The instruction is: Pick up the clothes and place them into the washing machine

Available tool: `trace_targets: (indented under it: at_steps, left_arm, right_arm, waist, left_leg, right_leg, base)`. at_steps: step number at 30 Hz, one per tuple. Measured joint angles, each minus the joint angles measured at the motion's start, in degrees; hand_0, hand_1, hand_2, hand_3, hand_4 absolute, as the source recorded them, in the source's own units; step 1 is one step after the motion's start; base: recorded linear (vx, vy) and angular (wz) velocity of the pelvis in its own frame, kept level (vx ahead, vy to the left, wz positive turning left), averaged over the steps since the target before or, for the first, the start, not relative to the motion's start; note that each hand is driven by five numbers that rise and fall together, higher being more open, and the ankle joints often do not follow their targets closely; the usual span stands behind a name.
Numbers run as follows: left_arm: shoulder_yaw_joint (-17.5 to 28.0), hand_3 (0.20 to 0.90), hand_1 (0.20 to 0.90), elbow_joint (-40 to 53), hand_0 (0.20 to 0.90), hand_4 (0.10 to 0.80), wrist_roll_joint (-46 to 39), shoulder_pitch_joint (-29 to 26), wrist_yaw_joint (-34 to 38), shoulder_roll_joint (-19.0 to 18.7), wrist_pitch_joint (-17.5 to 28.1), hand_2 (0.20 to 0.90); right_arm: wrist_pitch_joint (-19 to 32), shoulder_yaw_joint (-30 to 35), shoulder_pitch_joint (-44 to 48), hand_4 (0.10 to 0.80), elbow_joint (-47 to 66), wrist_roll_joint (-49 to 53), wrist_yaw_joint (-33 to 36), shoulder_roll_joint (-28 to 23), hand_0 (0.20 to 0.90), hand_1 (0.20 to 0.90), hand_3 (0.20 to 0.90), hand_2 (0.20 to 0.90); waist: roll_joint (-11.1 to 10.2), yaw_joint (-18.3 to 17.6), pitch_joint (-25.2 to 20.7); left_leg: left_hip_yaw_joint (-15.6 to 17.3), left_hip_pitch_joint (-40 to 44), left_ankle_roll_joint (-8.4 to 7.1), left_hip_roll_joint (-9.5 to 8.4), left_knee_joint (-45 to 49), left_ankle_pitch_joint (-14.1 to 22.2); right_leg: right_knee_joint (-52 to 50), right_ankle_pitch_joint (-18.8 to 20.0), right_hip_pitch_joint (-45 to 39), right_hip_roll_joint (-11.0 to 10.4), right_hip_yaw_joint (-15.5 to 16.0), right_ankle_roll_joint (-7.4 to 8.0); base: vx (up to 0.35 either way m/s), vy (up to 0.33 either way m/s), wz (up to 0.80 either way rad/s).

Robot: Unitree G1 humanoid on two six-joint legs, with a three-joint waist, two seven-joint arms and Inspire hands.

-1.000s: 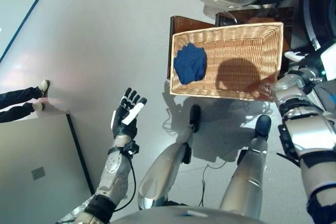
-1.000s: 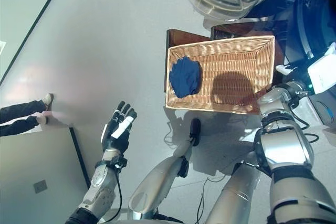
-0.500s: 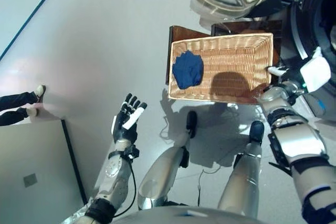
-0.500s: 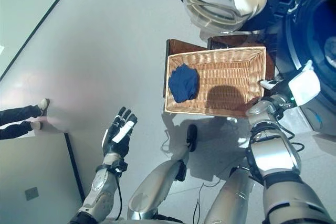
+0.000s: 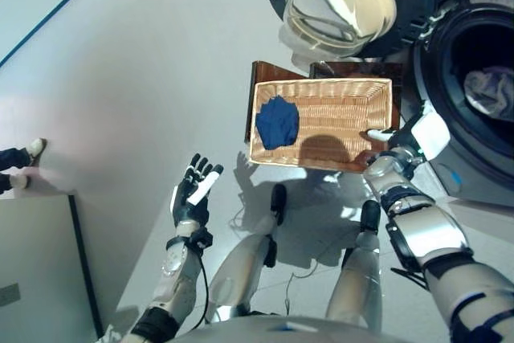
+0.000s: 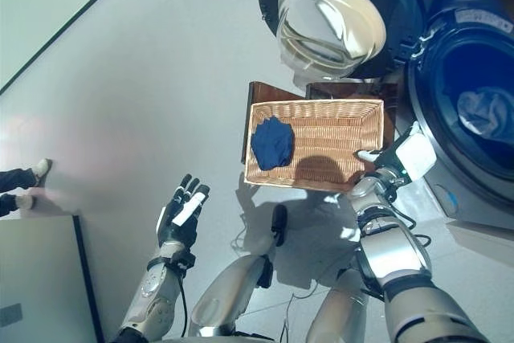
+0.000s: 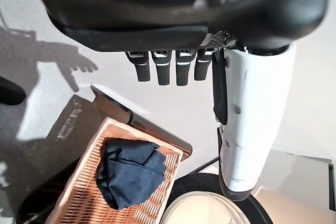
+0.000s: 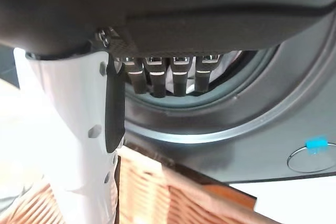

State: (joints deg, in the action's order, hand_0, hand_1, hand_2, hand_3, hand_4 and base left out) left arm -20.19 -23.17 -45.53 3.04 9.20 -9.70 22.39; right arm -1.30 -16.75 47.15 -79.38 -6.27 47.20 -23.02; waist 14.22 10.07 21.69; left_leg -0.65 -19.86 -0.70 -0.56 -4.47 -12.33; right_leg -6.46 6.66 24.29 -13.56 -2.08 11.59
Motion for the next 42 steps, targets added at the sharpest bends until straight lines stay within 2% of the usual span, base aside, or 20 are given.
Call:
trace_targets:
  at_steps: [3,6,17,23,29,42]
  left_arm:
    - [1.31,0.9,0.9,-1.68,0.9,0.8,0.56,-0.04,0.12,0.17,-0.08,0.9]
    - [1.82,0.9,0.9,-2.42,0.9,0.8,1.03,-0.2,0.46,0.17,-0.2,0.9]
    - [1.98,0.9,0.9,-4.66,0.9,0.8,1.17,-0.72,1.12,0.34,-0.71,0.9]
    - [1.94,0.9,0.9,-7.29,0.9,0.8,2.31,-1.89,1.12,0.64,-0.8,0.9]
    - [1.99,0.9,0.9,-8.48,0.9,0.8,2.36,-2.04,1.14,0.83,-0.79,0.9]
    - [1.97,0.9,0.9,-9.06,0.9,0.8,3.09,-2.14,1.21,0.9,-0.8,0.9]
  right_arm:
    - [-0.04,-4.0,-1.62,0.8,0.21,-2.76,-1.16,1.43,0.9,0.9,0.9,0.9]
    - [-0.01,-4.3,-2.82,0.8,1.92,-5.71,-1.21,2.64,0.9,0.9,0.9,0.9]
    - [-0.61,-8.62,-2.76,0.8,2.03,-11.78,-3.68,5.74,0.9,0.9,0.9,0.9]
    - [-1.79,-13.08,-2.77,0.8,1.91,-16.45,-5.92,6.02,0.9,0.9,0.9,0.9]
    - [-2.63,-15.43,-2.33,0.8,1.9,-21.99,-6.69,7.7,0.9,0.9,0.9,0.9]
    - [-2.83,-17.51,-1.88,0.8,1.64,-23.71,-9.86,8.52,0.9,0.9,0.9,0.9]
  waist:
    - [-1.24,-0.08,-0.6]
    - [-2.34,0.0,-1.1]
    - [-3.97,0.0,-1.8]
    - [-4.51,-0.09,-1.96]
    - [-6.0,-0.01,-2.81]
    - [-6.41,0.02,-2.98]
  left_leg:
    - [-0.36,0.64,-0.14,0.5,0.0,0.19]
    - [-0.46,0.7,-0.3,1.1,0.02,0.19]
    - [-0.66,2.55,-0.61,1.52,0.0,0.54]
    - [-0.79,3.42,-0.71,1.79,-0.01,0.58]
    - [-0.94,4.08,-0.89,1.88,-0.01,0.77]
    - [-1.1,3.34,-0.89,1.86,0.0,0.76]
  right_leg:
    - [1.04,0.07,-1.5,0.47,0.65,-0.07]
    - [1.83,0.51,-2.18,0.92,1.28,-0.65]
    - [2.95,0.59,-4.92,1.26,1.85,-0.74]
    - [4.31,1.14,-6.73,1.47,2.65,-1.16]
    - [4.86,1.14,-7.76,1.5,2.96,-1.15]
    - [4.84,1.16,-7.23,1.49,3.14,-1.22]
  base:
    - [0.044,-0.035,0.03]
    - [0.026,-0.017,0.04]
    - [0.022,-0.009,0.01]
    - [0.009,-0.007,0.02]
    - [0.001,-0.001,0.01]
    - [0.0,0.0,0.0]
